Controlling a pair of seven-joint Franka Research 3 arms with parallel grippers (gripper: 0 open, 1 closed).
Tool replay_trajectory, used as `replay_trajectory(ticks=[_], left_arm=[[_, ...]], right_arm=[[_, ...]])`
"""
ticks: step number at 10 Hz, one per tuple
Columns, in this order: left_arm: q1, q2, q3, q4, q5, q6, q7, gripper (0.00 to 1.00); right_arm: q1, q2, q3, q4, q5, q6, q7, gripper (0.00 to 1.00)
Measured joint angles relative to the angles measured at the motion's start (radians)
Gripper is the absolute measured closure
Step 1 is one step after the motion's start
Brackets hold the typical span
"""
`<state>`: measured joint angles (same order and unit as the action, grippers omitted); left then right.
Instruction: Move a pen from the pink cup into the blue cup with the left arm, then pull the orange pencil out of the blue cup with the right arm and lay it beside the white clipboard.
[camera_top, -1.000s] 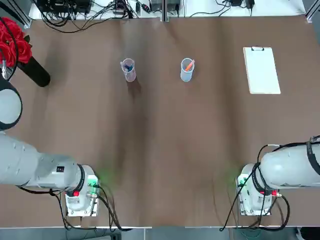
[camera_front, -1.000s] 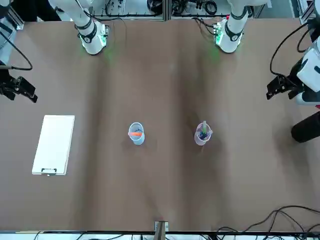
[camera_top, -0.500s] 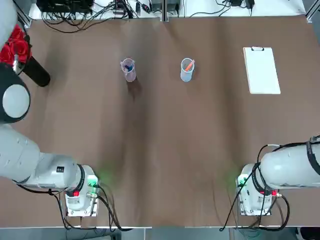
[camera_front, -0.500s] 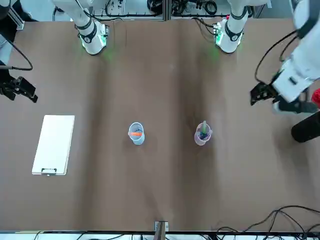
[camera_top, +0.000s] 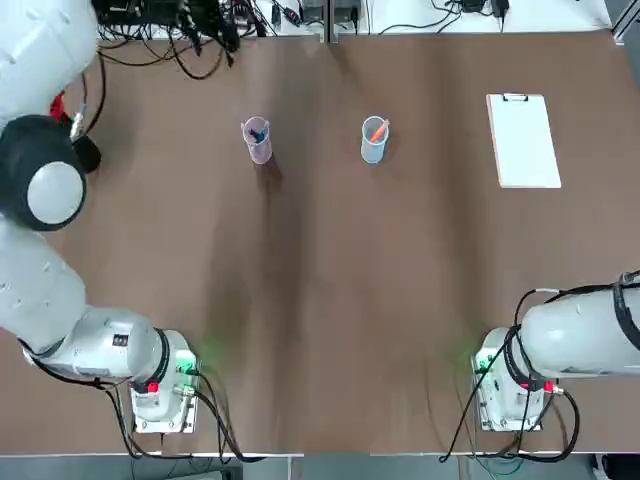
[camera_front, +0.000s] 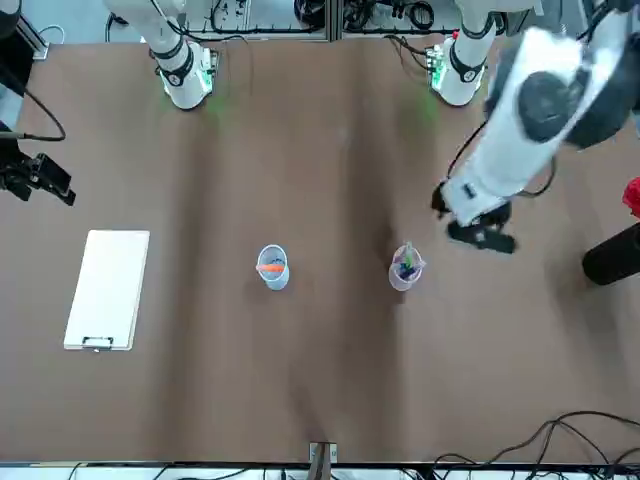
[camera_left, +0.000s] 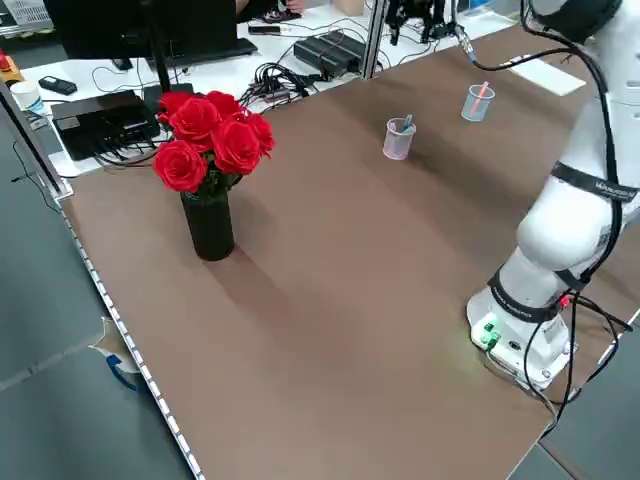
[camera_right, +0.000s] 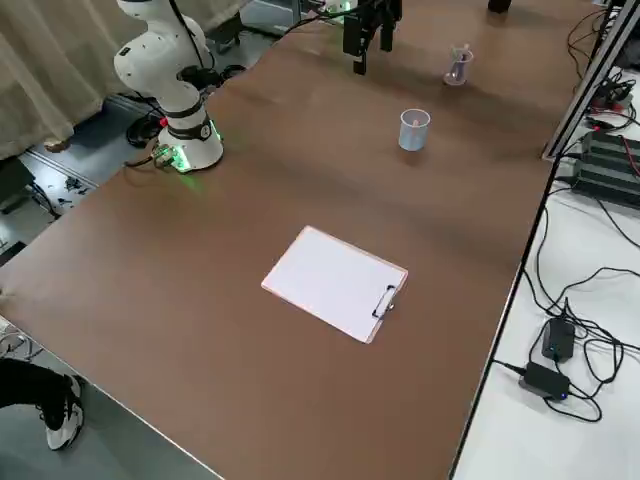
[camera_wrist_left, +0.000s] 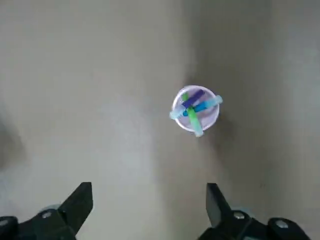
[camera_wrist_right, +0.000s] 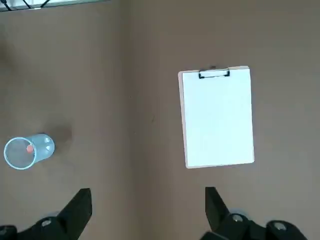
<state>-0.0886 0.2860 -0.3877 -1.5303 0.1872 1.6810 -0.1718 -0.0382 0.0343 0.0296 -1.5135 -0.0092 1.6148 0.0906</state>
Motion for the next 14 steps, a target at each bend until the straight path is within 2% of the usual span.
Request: replay_trajectory(ticks=[2,5,6,9,10,13,14], left_arm=[[-0.016,0.092,-0.049,0.0,0.05,0.067,-0.009,0.0],[-0.045,0.198,-0.059,0.001,0.066,0.145,-0.011,0.01],[-0.056,0.234,-0.068,0.0,0.1,0.16,-0.012,0.03],[-0.07,0.33,-0.098,0.001,0.249,0.229,-0.027,0.15],[-0.074,0.355,-0.102,0.002,0.3,0.251,-0.029,0.16],[-0.082,0.378,-0.104,0.004,0.34,0.261,-0.03,0.32],[-0.084,0.378,-0.104,0.002,0.34,0.261,-0.03,0.34]], right_arm=[[0.0,0.0,0.0,0.0,0.0,0.0,0.0,0.0],[0.0,0.0,0.0,0.0,0.0,0.0,0.0,0.0],[0.0,0.0,0.0,0.0,0.0,0.0,0.0,0.0],[0.0,0.0,-0.001,0.0,0.0,0.0,0.0,0.0],[0.0,0.0,-0.001,0.0,-0.001,0.0,0.0,0.0],[-0.001,0.0,-0.001,0.0,-0.001,0.0,0.0,0.0],[-0.001,0.0,-0.001,0.0,-0.001,0.0,0.0,0.0]])
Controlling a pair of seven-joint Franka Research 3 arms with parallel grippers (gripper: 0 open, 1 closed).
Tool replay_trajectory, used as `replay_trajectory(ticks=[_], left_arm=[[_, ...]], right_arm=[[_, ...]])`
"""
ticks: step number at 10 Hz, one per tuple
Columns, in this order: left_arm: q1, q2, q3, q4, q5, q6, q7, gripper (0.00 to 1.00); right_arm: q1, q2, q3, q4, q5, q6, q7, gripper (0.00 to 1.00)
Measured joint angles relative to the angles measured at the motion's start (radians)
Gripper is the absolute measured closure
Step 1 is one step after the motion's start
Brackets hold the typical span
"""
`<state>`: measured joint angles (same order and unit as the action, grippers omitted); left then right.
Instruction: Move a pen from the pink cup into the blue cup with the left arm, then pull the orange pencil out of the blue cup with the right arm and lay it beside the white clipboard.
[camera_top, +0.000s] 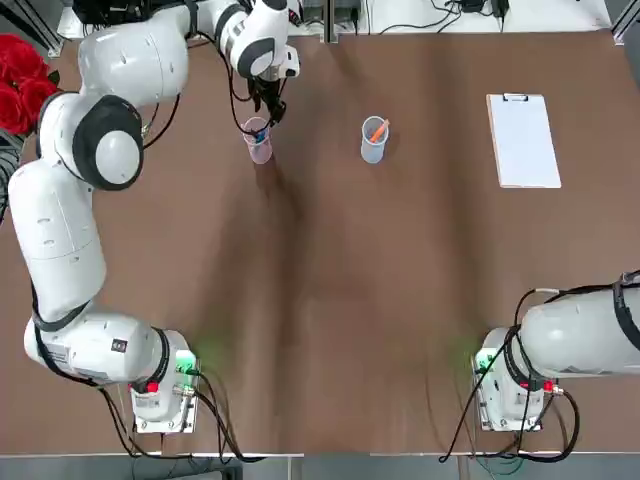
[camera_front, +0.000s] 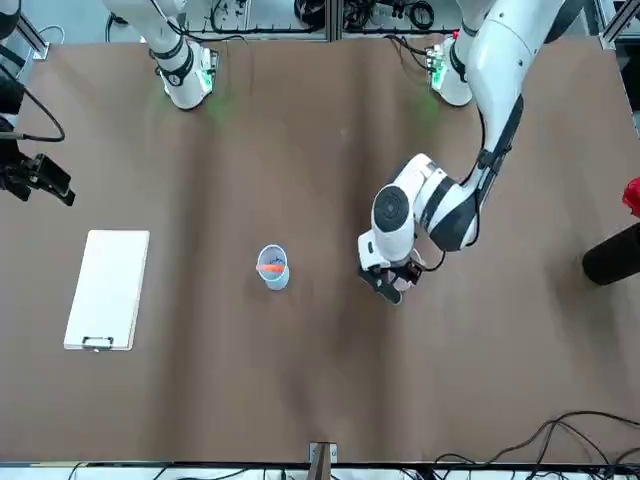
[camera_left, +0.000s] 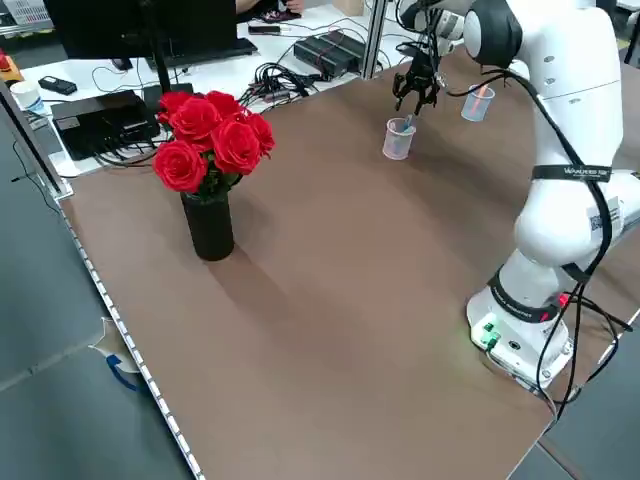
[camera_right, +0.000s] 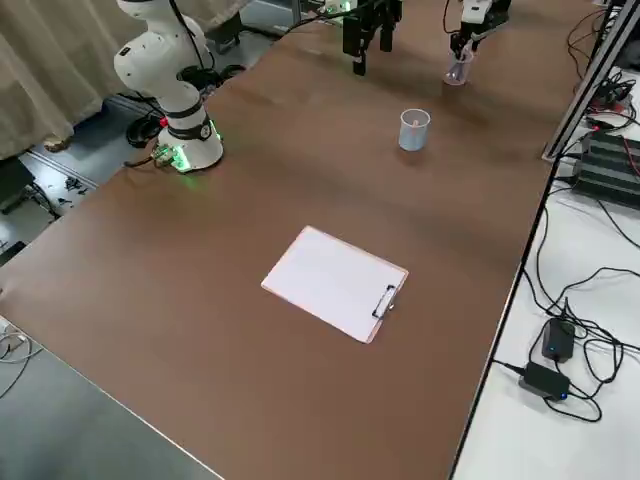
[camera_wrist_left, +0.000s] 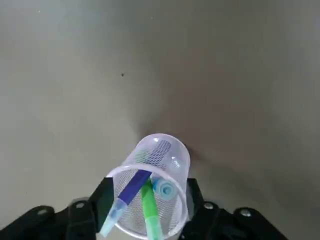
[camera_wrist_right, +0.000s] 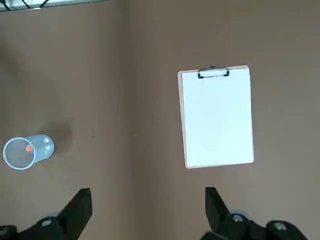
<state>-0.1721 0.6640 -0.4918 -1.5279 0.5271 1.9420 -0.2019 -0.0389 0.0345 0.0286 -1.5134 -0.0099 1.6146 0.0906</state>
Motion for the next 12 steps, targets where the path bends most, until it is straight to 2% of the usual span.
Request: replay_trajectory(ticks=[4,5,10,12], left_arm=[[-0.009,0.003,0.0,-0.024,0.003,0.0,0.0,0.37],[-0.009,0.005,0.0,-0.025,0.015,0.0,0.0,0.42],[-0.009,0.008,0.0,-0.024,0.035,0.0,0.0,0.51],[-0.009,0.008,0.0,-0.024,0.035,0.0,0.0,0.61]], right_arm=[[0.0,0.0,0.0,0.0,0.0,0.0,0.0,0.0],[0.0,0.0,0.0,0.0,0.0,0.0,0.0,0.0],[0.0,0.0,0.0,0.0,0.0,0.0,0.0,0.0],[0.0,0.0,0.0,0.0,0.0,0.0,0.0,0.0]])
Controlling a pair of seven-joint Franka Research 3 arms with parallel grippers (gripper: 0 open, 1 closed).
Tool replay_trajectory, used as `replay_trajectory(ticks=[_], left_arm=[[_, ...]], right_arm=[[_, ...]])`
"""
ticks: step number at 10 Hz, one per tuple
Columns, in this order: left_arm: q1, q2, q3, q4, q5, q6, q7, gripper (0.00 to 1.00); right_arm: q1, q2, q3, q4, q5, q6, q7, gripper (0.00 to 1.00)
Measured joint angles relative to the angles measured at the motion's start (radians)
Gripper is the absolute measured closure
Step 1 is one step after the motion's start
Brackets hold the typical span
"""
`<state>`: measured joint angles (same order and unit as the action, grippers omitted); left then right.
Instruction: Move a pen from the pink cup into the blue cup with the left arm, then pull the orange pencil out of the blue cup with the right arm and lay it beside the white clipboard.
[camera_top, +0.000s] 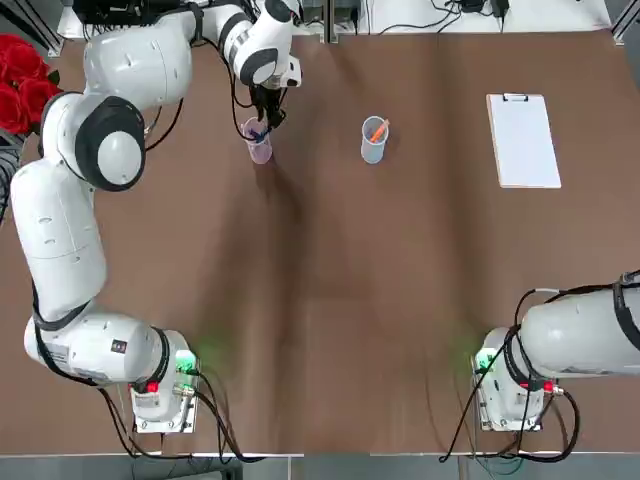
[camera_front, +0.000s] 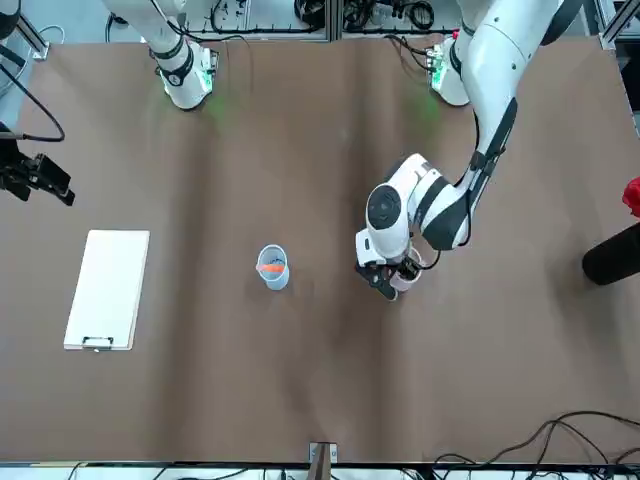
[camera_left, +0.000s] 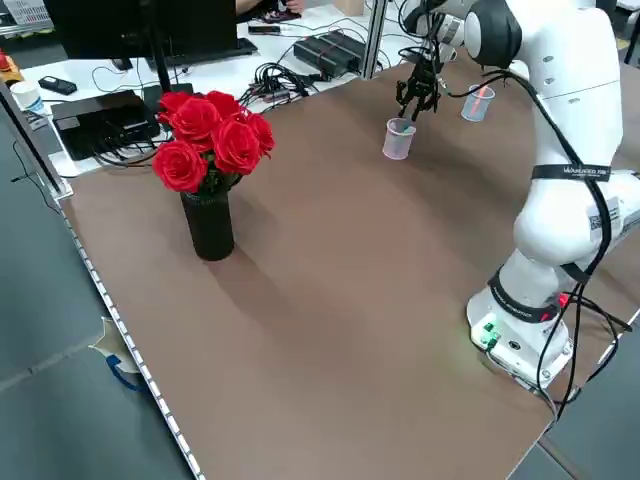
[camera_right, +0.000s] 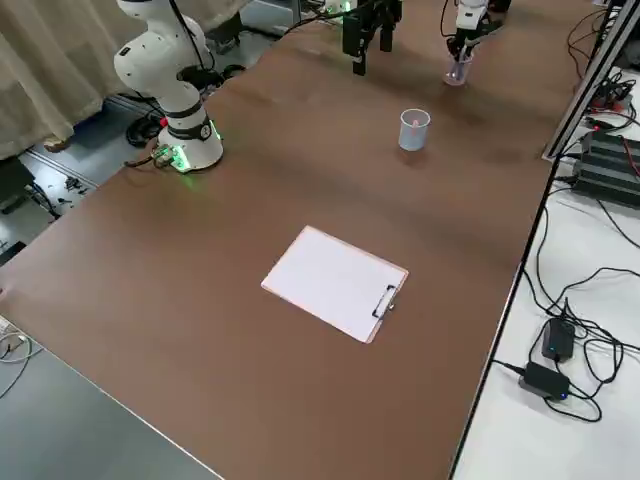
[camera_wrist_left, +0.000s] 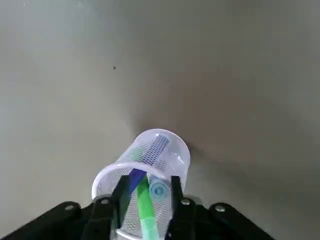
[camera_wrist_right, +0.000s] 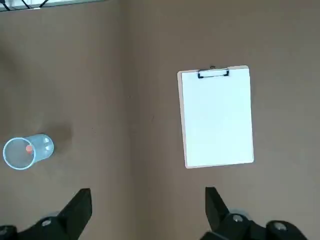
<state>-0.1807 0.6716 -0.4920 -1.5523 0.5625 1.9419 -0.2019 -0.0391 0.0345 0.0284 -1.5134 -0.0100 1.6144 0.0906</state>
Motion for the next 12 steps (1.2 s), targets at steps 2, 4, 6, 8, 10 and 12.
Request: replay_trajectory(ticks=[2,4,6,8,10,12], left_arm=[[0.0,0.0,0.0,0.0,0.002,0.0,0.0,0.72],[0.0,0.0,0.0,0.0,0.008,0.0,0.0,0.83],[0.0,0.0,0.0,0.001,0.008,0.0,0.0,0.84],[0.002,-0.002,0.0,0.004,0.008,0.0,0.0,0.84],[0.01,-0.026,-0.015,0.01,0.008,0.0,-0.001,0.84],[0.015,-0.086,-0.023,0.016,0.008,-0.001,-0.003,0.84]], right_arm=[[0.0,0.0,0.0,0.0,0.0,0.0,0.0,0.0],[0.0,0.0,0.0,0.0,0.0,0.0,0.0,0.0],[0.0,0.0,0.0,0.0,0.0,0.0,0.0,0.0],[0.0,0.0,0.0,0.0,0.0,0.0,0.0,0.0],[0.0,0.0,0.0,0.0,0.0,0.0,0.0,0.0],[0.0,0.0,0.0,0.0,0.0,0.0,0.0,0.0]])
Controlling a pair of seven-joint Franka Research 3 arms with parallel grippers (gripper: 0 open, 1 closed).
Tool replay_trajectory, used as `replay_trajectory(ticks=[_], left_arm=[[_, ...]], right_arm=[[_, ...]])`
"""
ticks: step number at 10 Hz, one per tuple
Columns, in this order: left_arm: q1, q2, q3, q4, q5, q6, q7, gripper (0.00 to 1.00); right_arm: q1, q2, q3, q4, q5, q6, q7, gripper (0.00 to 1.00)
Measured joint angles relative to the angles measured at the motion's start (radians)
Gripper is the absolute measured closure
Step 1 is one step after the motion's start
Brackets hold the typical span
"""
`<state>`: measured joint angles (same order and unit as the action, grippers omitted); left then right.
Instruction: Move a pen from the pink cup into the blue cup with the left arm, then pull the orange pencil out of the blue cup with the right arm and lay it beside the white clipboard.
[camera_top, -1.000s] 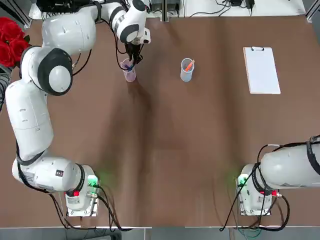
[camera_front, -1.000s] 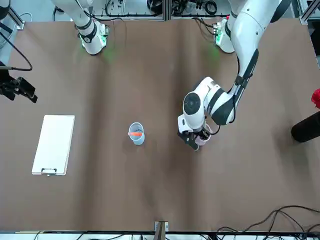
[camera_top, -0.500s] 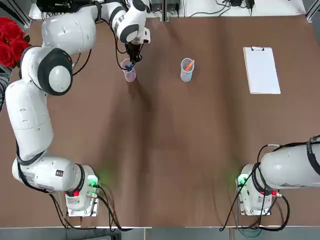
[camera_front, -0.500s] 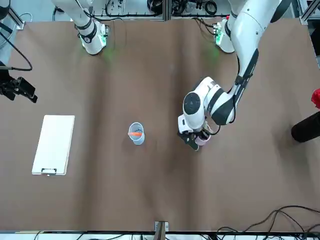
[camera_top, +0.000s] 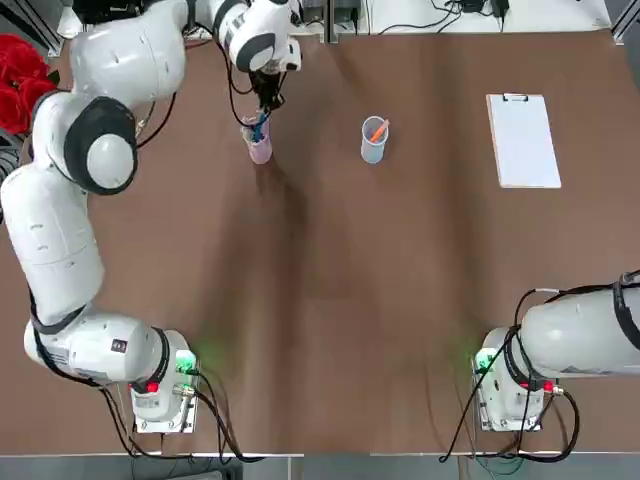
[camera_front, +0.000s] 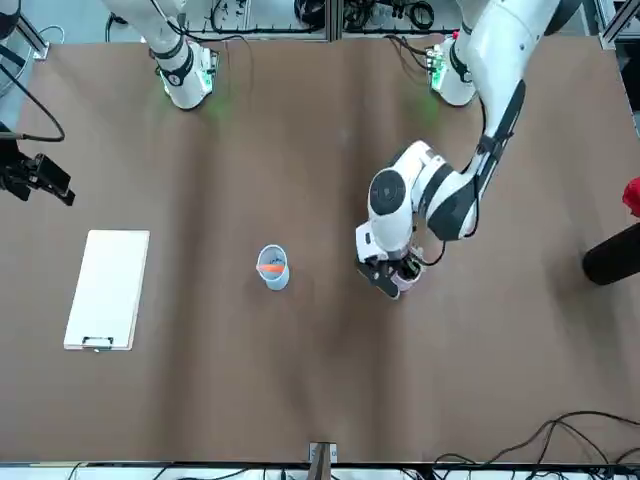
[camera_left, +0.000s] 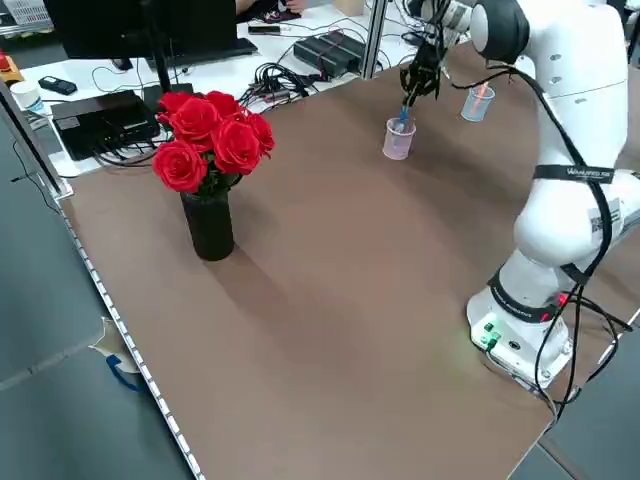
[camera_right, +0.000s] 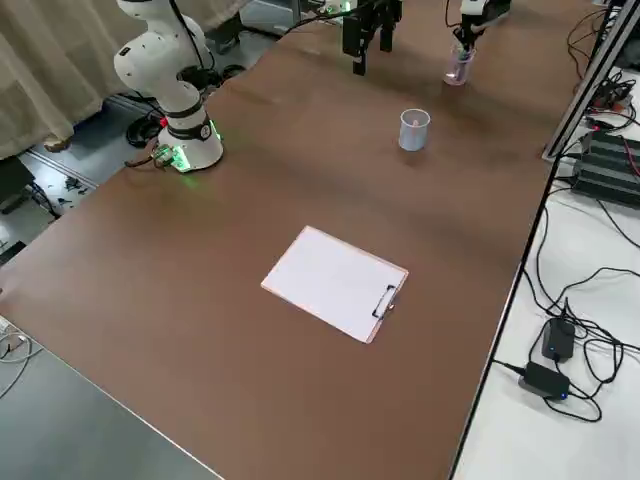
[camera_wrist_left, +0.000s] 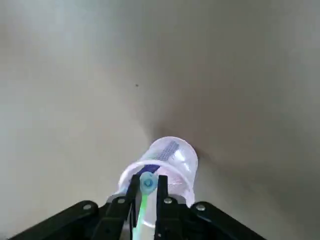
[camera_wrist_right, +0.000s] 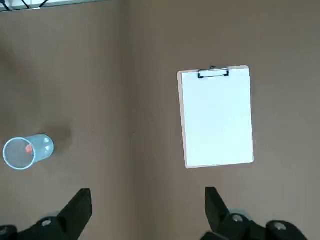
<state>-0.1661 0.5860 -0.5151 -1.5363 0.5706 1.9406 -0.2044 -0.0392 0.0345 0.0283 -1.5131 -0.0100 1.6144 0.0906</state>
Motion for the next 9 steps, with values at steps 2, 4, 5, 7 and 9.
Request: replay_trajectory(ticks=[2,4,5,7,9], left_arm=[[0.001,-0.069,-0.004,0.005,-0.035,-0.002,-0.005,0.84],[-0.005,-0.119,-0.009,0.033,-0.145,-0.001,-0.033,0.84],[-0.008,-0.134,-0.016,0.051,-0.173,-0.001,-0.08,0.84],[-0.059,-0.14,-0.033,0.084,-0.183,0.002,-0.22,0.84],[-0.135,-0.138,-0.034,0.127,-0.184,0.02,-0.351,0.84]], right_arm=[[0.0,0.0,0.0,0.0,0.0,0.0,0.0,0.0],[0.0,0.0,0.0,0.0,0.0,0.0,0.0,0.0],[0.0,0.0,0.0,0.0,0.0,0.0,0.0,0.0],[0.0,0.0,0.0,0.0,0.0,0.0,0.0,0.0],[0.0,0.0,0.0,0.0,0.0,0.0,0.0,0.0]])
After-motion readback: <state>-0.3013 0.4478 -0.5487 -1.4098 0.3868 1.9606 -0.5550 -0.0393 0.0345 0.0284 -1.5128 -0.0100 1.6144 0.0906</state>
